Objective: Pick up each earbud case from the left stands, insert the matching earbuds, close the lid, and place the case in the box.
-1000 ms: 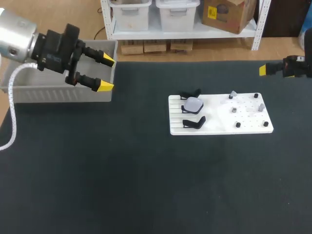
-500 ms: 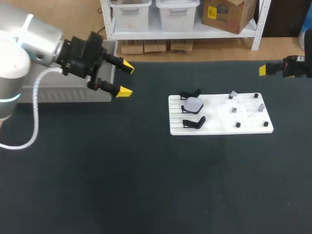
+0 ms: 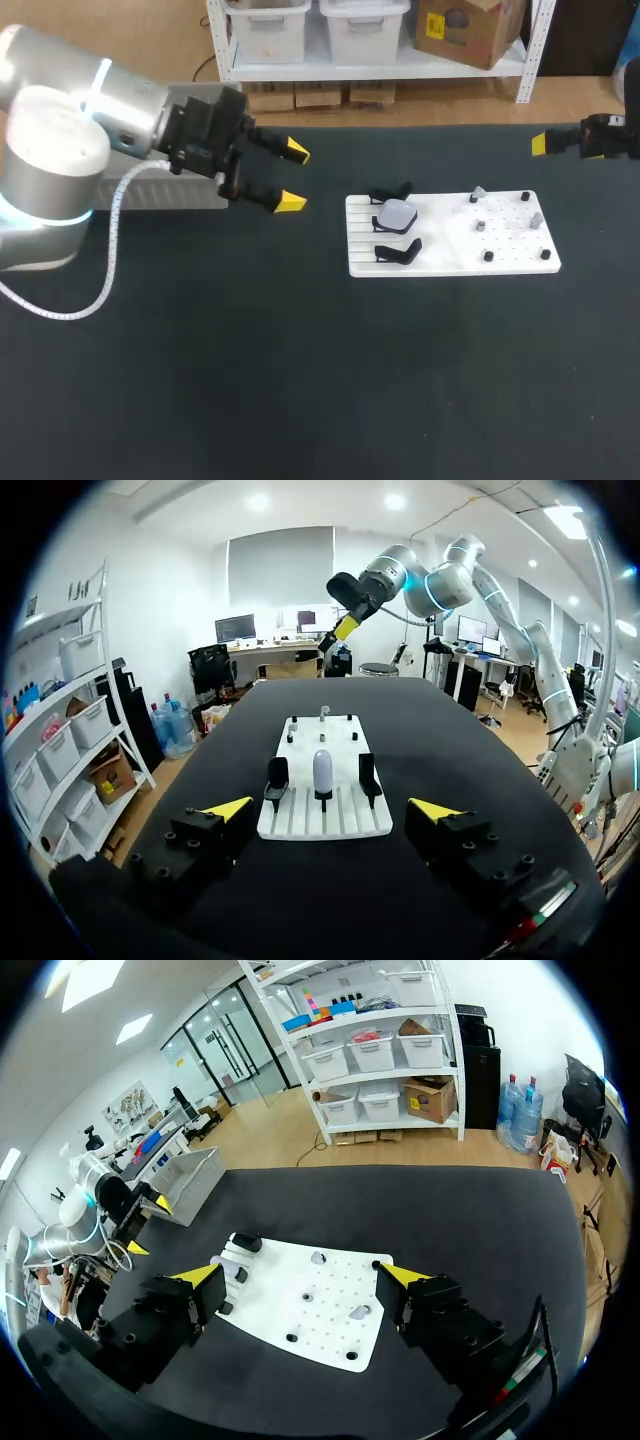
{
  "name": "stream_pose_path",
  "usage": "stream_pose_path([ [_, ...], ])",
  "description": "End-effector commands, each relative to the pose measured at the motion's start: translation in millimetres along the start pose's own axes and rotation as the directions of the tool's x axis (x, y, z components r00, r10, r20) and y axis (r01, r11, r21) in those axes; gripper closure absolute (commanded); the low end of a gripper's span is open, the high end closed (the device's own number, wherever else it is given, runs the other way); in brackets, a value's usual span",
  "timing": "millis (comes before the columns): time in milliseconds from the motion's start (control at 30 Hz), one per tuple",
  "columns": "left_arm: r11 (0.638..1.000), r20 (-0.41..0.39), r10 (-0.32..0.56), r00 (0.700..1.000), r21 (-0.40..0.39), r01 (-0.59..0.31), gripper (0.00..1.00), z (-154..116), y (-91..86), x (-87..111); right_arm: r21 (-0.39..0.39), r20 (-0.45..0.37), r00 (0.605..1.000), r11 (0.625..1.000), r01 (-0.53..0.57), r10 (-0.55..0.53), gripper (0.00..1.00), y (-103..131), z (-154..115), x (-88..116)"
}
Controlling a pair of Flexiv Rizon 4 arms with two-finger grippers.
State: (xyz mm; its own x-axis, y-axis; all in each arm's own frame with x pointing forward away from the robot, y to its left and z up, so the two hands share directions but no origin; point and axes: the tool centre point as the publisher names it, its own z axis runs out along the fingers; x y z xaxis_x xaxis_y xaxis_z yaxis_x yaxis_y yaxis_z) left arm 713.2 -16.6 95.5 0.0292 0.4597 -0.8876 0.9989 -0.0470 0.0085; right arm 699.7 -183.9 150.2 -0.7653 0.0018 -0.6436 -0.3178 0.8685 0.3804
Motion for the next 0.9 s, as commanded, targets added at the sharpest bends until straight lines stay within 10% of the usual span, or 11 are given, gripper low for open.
stream_pose_path([
  [33, 1.000, 0.008, 0.007, 1.000, 0.002, -0.007, 0.00, 18.2, 3.6, -0.8, -0.004, 0.000, 1.000, 1.000, 0.001, -0.001, 0.00, -0.9, -0.1, 0.1],
  [433, 1.000, 0.000, 0.014, 1.000, 0.006, -0.014, 0.00, 47.9, 5.5, 0.7, -0.004, 0.000, 1.000, 1.000, 0.001, -0.001, 0.00, -0.9, -0.1, 0.1],
  [900, 1.000, -0.001, -0.007, 1.000, 0.016, 0.007, 0.49, 67.3, 3.9, 15.1, -0.004, 0.000, 1.000, 1.000, 0.001, -0.001, 0.00, -0.9, -0.1, 0.1],
])
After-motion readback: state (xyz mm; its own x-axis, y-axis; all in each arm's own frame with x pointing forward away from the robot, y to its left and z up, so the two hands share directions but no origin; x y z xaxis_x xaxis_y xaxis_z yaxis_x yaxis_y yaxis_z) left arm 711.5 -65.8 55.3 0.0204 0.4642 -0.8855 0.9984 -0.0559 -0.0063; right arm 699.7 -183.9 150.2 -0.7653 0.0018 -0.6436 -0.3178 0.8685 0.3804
